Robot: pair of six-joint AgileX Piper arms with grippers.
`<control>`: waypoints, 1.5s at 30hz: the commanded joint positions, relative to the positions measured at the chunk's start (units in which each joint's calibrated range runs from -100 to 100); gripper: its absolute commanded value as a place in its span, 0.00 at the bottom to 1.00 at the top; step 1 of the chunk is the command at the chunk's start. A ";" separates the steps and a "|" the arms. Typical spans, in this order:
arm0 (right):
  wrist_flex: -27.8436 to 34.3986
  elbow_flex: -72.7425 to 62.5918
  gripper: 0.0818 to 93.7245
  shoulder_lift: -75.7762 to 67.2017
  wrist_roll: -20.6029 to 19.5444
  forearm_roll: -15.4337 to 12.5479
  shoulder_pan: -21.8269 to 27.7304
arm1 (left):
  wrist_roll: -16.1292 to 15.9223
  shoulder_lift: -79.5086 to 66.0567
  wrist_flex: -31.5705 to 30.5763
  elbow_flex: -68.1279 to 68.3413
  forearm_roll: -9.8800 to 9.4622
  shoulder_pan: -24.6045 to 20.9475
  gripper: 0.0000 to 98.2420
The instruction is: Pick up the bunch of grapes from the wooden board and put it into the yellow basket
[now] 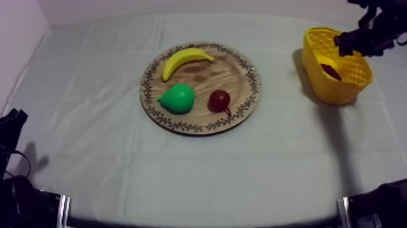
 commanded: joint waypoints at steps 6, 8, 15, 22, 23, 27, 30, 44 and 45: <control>2.51 6.69 0.26 -12.74 0.46 -1.09 -0.75 | 0.01 -0.03 0.04 0.01 -0.01 -0.01 0.00; 2.82 9.22 0.23 -16.17 0.97 -1.83 -0.71 | 0.01 -0.03 0.04 0.01 -0.01 -0.01 0.00; 2.52 19.49 0.15 -28.81 1.30 -2.10 0.35 | 0.01 -0.03 0.04 0.01 -0.01 -0.01 0.00; 1.71 30.90 0.10 -41.73 0.96 -1.29 0.25 | 0.01 -0.03 0.04 0.01 -0.01 -0.01 0.00; 1.48 32.64 0.09 -43.62 0.94 -1.20 0.01 | 0.01 -0.03 0.04 0.01 -0.01 -0.01 0.00; 0.73 38.41 0.06 -51.21 1.20 -1.70 -0.67 | 0.01 -0.03 0.04 0.01 -0.01 -0.01 0.00; -0.58 42.26 0.04 -57.01 1.84 -2.69 -0.71 | 0.01 -0.03 0.04 0.01 -0.01 -0.01 0.00; -3.11 54.11 0.00 -80.21 6.77 -7.79 -0.10 | 0.01 -0.03 0.04 0.01 -0.01 -0.01 0.00; -3.49 55.12 0.00 -81.40 7.08 -7.91 0.00 | 0.01 -0.03 0.04 0.01 -0.01 -0.01 0.00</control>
